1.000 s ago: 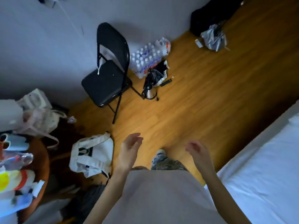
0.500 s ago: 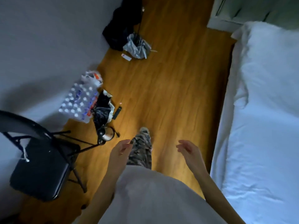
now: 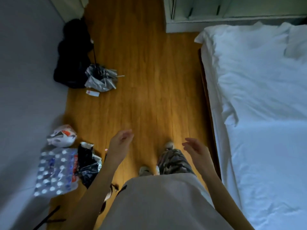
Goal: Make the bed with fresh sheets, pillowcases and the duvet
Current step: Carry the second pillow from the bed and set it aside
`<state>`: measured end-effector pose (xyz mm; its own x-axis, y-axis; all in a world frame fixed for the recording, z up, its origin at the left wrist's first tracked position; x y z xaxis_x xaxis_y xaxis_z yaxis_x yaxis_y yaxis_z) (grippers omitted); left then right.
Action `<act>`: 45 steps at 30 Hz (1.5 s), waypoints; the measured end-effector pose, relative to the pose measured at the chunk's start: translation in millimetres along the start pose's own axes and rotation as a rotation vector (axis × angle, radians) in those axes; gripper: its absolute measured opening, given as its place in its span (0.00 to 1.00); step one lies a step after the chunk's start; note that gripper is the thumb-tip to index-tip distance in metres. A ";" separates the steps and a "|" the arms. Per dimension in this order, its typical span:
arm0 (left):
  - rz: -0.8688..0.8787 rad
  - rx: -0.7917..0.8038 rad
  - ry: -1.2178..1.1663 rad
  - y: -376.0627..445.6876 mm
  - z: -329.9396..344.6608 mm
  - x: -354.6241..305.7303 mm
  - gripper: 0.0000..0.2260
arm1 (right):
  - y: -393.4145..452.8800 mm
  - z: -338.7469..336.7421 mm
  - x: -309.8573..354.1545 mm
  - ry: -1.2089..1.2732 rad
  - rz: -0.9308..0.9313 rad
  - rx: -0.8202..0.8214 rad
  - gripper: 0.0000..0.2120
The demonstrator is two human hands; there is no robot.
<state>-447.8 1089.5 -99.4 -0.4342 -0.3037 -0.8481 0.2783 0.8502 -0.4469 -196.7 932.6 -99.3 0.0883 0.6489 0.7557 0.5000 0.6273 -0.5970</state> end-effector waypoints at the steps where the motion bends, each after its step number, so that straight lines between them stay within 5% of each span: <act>1: -0.012 0.005 0.003 19.4 6.7 -6.2 0.07 | 18.6 -2.8 10.6 0.018 0.007 0.001 0.07; 20: 0.009 -0.125 -0.128 432.2 118.9 -299.3 0.05 | 435.0 -174.7 270.8 0.024 0.053 -0.185 0.09; 27: 0.023 0.028 -0.064 627.1 158.4 -374.4 0.06 | 590.0 -161.6 376.7 0.059 0.064 -0.219 0.09; 36: 0.225 0.296 0.109 841.9 215.3 -562.6 0.09 | 745.3 -204.9 550.9 0.216 0.053 -0.347 0.07; 45: 0.227 0.406 0.210 1015.9 340.4 -656.1 0.08 | 916.3 -296.4 608.6 0.340 0.096 -0.471 0.11</act>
<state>411.4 2006.0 -93.9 -0.4753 -0.0025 -0.8798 0.6780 0.6362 -0.3681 570.5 1774.8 -106.7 0.3843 0.4700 0.7946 0.7984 0.2631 -0.5417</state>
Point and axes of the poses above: each hand's wrist, its own y-axis towards the middle knuckle, its own z-axis out of the palm, x = y × z, the point moved 10 cm from there along y, towards the middle knuckle, and after that the axes turned 6 degrees about z, right-handed, at the moved point
